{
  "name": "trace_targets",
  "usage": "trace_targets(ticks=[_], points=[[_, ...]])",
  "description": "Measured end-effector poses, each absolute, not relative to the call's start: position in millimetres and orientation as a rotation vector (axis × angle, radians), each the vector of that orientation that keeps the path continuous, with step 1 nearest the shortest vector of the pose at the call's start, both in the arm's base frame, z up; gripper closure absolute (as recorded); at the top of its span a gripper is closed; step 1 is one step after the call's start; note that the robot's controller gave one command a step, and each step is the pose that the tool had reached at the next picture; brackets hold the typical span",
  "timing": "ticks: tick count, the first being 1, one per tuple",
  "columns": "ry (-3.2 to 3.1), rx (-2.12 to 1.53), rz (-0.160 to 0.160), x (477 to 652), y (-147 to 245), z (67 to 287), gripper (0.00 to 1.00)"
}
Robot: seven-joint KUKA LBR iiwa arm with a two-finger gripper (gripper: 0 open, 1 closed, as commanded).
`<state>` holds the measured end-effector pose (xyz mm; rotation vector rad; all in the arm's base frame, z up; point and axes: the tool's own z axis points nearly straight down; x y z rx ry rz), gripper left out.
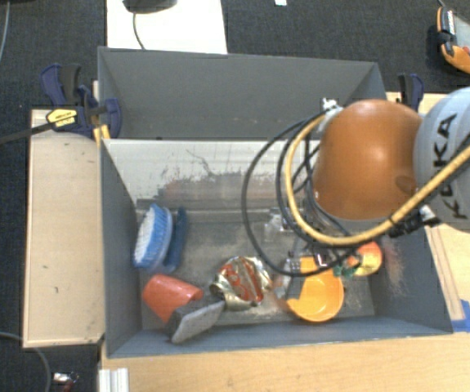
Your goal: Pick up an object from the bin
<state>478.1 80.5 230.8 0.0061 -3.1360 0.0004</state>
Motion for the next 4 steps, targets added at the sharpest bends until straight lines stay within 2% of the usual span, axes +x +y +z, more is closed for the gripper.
trace_targets(ticks=[1, 2, 3, 4], points=[[-3.144, -0.003, -0.001, 479.5, 79.9, 235.1, 0.0], [-3.123, 0.387, -0.001, 516.9, 89.8, 113.5, 0.0], [-3.106, 0.579, 0.0, 542.0, 98.2, 163.3, 0.0], [-3.083, 0.628, -0.002, 519.1, 149.6, 100.4, 0.0]])
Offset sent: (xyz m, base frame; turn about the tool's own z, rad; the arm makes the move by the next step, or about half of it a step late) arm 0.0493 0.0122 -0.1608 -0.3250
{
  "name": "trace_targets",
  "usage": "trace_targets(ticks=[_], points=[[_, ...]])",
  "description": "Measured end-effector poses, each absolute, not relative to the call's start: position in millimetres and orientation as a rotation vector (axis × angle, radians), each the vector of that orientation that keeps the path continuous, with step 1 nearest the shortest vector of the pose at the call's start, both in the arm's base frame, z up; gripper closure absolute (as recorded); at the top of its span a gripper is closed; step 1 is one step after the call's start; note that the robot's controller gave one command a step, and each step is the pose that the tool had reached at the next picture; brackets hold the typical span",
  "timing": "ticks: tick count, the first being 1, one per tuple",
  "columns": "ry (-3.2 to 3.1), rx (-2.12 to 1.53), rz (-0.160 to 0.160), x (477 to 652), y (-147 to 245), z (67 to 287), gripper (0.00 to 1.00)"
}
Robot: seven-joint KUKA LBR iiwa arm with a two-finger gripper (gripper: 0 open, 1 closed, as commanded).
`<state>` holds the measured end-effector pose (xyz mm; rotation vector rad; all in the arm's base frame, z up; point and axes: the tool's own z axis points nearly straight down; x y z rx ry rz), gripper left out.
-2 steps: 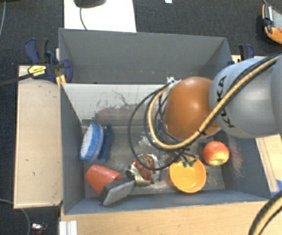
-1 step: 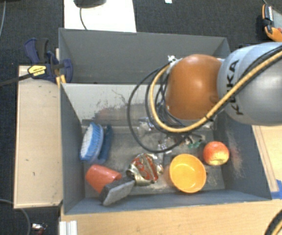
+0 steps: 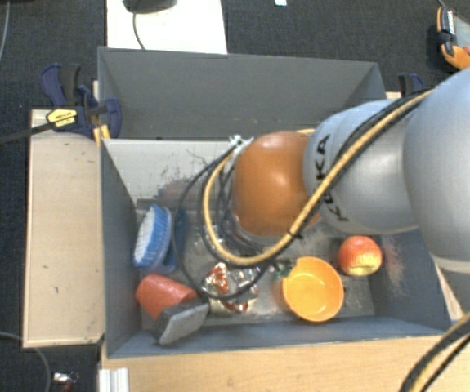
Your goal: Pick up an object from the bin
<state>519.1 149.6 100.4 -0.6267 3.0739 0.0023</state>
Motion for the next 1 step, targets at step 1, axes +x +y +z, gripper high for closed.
trace_targets(ticks=[1], points=[[3.049, -0.65, -0.002, 520.1, 123.1, 71.3, 0.0]])
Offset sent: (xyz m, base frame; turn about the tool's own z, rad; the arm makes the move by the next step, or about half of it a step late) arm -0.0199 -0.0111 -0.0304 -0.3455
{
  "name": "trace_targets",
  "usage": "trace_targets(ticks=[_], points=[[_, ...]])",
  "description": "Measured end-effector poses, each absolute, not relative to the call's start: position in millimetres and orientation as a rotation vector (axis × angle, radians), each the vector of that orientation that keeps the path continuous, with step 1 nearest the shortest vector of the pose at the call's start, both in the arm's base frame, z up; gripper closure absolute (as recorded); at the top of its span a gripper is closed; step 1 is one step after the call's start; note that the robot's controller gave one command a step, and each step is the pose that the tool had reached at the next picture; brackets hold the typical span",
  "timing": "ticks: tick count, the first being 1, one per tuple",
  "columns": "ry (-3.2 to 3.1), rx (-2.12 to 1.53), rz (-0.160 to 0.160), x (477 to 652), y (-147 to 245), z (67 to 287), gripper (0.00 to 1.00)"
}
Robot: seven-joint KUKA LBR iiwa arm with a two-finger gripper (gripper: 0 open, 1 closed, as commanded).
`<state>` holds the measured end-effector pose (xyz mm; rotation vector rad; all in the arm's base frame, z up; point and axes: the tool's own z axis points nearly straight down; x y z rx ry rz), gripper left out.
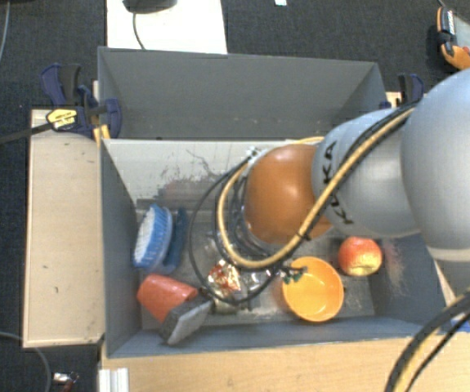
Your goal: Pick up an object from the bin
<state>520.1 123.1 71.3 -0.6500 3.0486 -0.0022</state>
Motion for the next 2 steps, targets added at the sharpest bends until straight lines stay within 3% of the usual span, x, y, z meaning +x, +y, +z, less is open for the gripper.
trace_targets(ticks=[1, 2], points=[[2.901, -1.129, -0.001, 503.7, 139.0, 73.3, 1.0], [2.901, -1.128, -0.001, 503.7, 139.0, 73.3, 1.0]])
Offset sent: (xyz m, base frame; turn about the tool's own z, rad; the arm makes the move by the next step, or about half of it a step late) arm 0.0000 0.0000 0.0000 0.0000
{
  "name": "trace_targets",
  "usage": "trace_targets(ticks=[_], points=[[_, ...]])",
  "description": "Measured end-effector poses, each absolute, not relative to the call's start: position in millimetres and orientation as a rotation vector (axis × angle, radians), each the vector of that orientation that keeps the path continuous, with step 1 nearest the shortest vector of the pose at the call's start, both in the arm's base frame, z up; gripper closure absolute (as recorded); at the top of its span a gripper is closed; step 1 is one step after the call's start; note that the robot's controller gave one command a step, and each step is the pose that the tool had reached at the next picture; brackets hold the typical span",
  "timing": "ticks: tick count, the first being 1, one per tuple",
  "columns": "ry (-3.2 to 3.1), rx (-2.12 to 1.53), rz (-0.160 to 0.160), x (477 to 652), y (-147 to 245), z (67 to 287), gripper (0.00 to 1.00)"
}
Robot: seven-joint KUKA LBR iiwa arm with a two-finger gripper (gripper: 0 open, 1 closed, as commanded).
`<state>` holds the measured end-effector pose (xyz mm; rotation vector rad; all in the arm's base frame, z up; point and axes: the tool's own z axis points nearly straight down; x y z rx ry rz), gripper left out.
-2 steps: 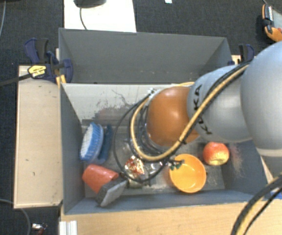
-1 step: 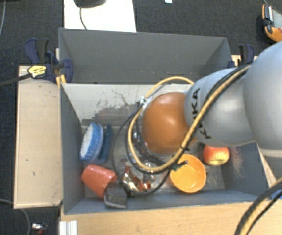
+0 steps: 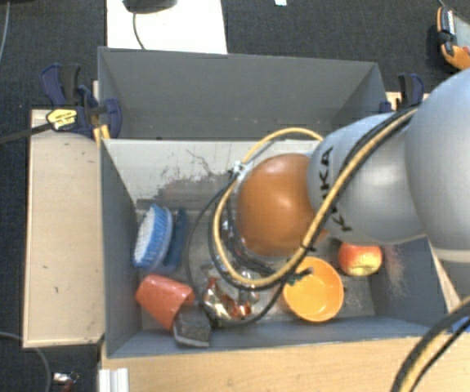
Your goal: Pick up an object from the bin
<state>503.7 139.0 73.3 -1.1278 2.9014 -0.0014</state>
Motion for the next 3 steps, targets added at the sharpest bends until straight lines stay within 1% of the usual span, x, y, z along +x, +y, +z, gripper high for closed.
trace_targets(ticks=[2, 3], points=[[2.901, -1.119, 0.0, 503.8, 139.1, 93.7, 1.0], [2.908, -1.119, 0.002, 501.8, 138.9, 118.3, 1.0]])
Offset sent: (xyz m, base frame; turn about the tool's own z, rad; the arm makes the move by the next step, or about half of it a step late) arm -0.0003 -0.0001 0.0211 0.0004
